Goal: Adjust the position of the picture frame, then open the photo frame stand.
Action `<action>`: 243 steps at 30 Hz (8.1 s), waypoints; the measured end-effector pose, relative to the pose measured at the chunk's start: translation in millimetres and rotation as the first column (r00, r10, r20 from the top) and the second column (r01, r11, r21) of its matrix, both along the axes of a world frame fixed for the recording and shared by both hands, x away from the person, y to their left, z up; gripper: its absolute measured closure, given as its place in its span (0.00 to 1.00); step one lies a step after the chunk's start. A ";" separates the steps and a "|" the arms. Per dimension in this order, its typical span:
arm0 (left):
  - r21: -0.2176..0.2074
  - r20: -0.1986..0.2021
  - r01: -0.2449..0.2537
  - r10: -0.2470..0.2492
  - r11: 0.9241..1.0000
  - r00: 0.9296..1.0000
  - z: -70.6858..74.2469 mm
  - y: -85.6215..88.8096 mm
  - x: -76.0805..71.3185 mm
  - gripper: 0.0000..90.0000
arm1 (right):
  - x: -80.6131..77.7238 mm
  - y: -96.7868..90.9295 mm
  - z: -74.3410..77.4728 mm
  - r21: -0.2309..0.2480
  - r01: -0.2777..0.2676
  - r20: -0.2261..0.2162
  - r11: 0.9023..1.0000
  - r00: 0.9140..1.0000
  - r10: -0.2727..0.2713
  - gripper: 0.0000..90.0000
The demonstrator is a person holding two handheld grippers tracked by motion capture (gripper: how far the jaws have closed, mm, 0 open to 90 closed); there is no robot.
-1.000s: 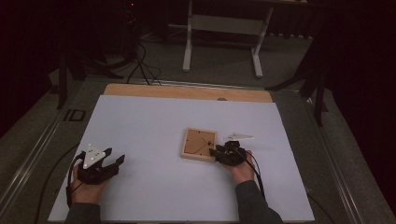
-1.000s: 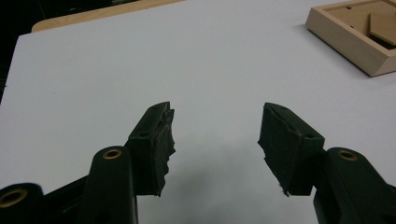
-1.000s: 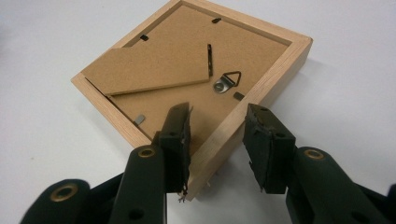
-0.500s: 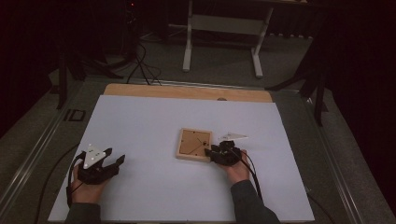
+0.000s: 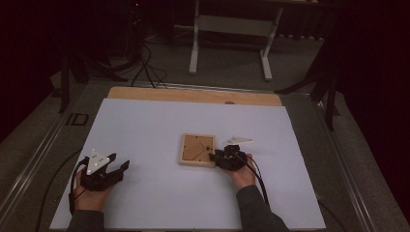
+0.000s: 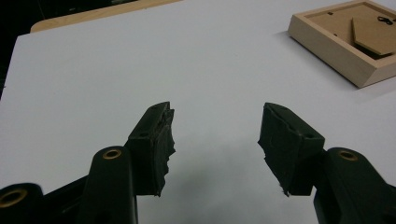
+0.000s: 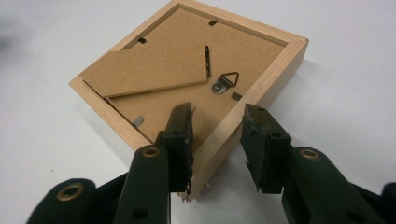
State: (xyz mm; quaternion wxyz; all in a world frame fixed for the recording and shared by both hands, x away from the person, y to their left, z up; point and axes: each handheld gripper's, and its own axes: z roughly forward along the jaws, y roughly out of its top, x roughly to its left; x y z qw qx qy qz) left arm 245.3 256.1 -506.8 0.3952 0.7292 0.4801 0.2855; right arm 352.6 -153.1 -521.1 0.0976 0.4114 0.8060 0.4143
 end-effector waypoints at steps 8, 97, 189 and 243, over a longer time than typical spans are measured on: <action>0.001 0.001 0.001 -0.001 1.000 1.000 0.1 -0.1 0.1 0.49 | 1.6 4.1 0.1 -0.005 0.002 0.005 1.000 1.000 -0.002 0.72; -0.021 0.037 0.140 -0.139 0.990 0.990 31.5 -46.4 32.5 0.47 | -29.8 14.4 2.4 -0.123 -0.092 0.181 0.988 0.977 0.113 1.00; 0.049 -0.175 0.343 -0.330 0.938 0.928 7.1 -178.3 97.3 0.56 | -28.4 13.4 1.6 -0.115 -0.104 0.183 0.988 0.975 0.124 1.00; -0.012 -0.234 0.342 -0.335 0.940 0.913 1.8 -144.6 76.4 1.00 | -28.5 13.4 1.4 -0.113 -0.104 0.185 0.988 0.975 0.124 1.00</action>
